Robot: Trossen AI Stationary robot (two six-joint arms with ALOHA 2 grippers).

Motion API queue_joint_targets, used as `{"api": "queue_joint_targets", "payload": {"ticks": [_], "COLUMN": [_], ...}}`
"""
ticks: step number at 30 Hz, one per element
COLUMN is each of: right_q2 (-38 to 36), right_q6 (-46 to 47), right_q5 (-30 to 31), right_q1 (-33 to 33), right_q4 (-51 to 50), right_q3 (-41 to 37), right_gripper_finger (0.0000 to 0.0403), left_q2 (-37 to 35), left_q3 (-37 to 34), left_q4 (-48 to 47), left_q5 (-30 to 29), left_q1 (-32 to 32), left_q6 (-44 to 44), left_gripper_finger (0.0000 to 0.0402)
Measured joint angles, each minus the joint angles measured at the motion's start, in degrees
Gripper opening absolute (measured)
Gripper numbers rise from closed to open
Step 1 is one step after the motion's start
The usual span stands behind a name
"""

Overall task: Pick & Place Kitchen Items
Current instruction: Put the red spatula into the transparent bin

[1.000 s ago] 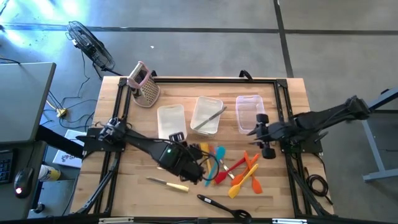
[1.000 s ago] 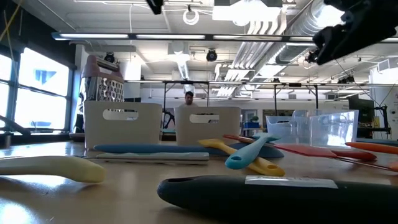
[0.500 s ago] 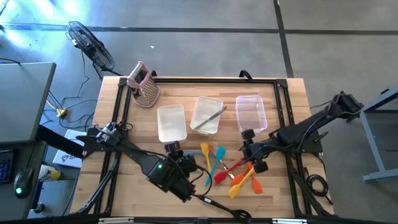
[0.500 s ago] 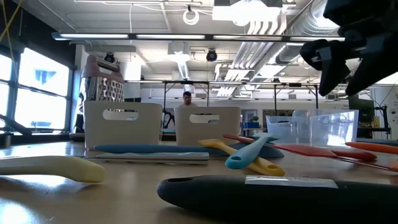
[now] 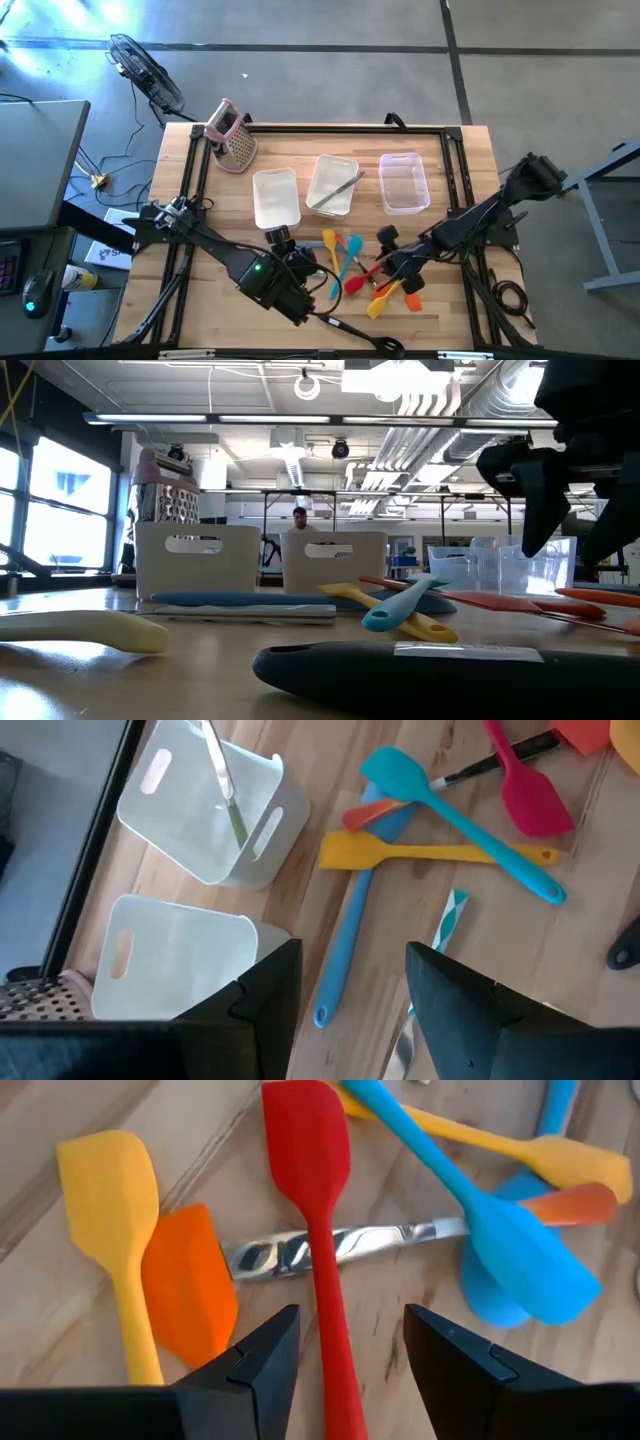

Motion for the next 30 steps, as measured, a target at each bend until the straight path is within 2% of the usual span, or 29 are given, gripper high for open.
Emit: {"api": "queue_joint_targets", "payload": {"ticks": [7, 22, 26, 30], "right_q2": [2.9, 9.3, 9.4, 9.5], "right_q6": [-0.1, 0.3, 2.4, 5.4], "right_q5": [0.0, 0.1, 0.1, -1.6], "right_q1": [0.0, 0.0, -0.1, -1.1], "right_q4": [0.1, 2.3, 2.3, 2.1], "right_q3": [0.0, 0.2, 0.2, 0.1], "right_gripper_finger": [0.0173, 0.0169, 0.0139, 0.0082], "left_q2": [0.0, 0.0, 0.0, 0.0], "left_q3": [0.0, 0.0, 0.0, 0.0], "left_q4": [3.1, 5.7, 6.3, 6.3], "left_q5": [1.9, 2.0, 0.4, 0.1], "left_q1": [-0.1, -0.1, -0.1, 0.0], "left_q6": [-0.1, -0.1, 0.0, 0.0], "left_gripper_finger": [0.0173, 0.0173, 0.0173, 0.0173]}}
